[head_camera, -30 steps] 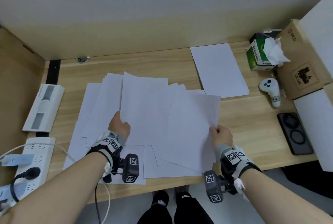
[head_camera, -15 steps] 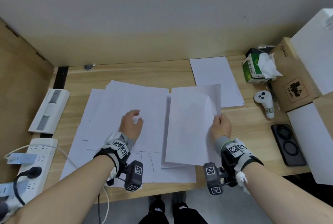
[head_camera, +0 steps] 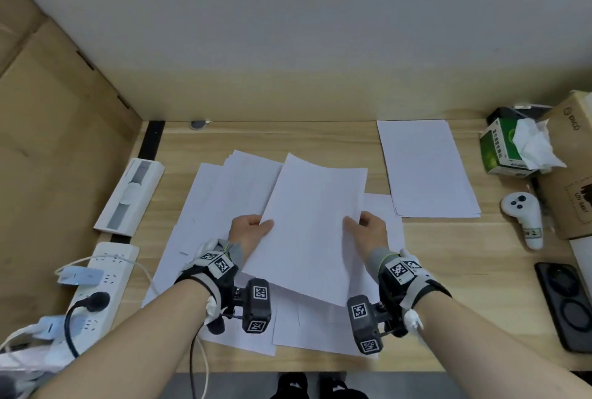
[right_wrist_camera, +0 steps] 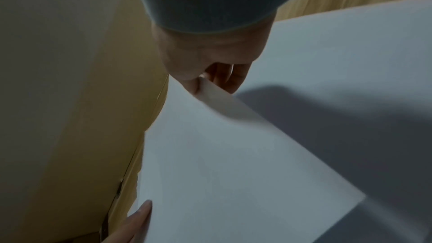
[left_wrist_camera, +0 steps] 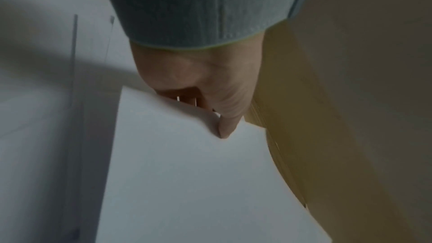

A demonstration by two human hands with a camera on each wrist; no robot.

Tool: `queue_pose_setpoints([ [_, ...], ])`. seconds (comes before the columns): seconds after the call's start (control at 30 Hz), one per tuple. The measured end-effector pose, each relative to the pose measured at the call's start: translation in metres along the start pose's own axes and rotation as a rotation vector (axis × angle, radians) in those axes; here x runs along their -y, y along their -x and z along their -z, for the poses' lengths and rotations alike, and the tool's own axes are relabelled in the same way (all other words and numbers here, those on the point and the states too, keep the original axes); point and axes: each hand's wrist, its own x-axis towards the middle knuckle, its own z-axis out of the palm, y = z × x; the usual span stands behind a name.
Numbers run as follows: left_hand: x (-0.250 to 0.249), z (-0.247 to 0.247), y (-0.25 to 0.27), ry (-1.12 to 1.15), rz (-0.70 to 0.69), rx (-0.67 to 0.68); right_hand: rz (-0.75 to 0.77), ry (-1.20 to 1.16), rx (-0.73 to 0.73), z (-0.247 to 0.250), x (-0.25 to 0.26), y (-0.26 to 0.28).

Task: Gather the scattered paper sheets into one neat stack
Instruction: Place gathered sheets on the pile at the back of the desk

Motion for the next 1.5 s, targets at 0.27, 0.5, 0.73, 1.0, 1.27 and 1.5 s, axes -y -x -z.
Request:
queue_pose_setpoints([
  [0.27,0.018,0.025,-0.033,-0.362,-0.051,-0.130,-0.030,0.163,0.006,-0.050,0.000,-0.025],
  [0.5,0.018,0.028,-0.050,-0.662,0.009,-0.081,-0.053,0.320,-0.026,-0.062,0.001,-0.034],
  [0.73,0.006,0.031,-0.058,-0.627,0.025,-0.029,-0.060,0.319,-0.063,-0.060,-0.008,-0.036],
  [1.0,0.005,0.024,-0.051,-0.595,-0.020,-0.015,-0.138,0.218,0.022,-0.056,-0.016,-0.031],
  [1.27,0.009,0.023,-0.033,-0.430,-0.028,0.166,-0.093,0.102,0.107,-0.038,-0.026,-0.023],
  [1.5,-0.013,0.001,-0.016,-0.081,-0.073,0.221,-0.092,0.001,0.072,0.003,-0.016,-0.003],
])
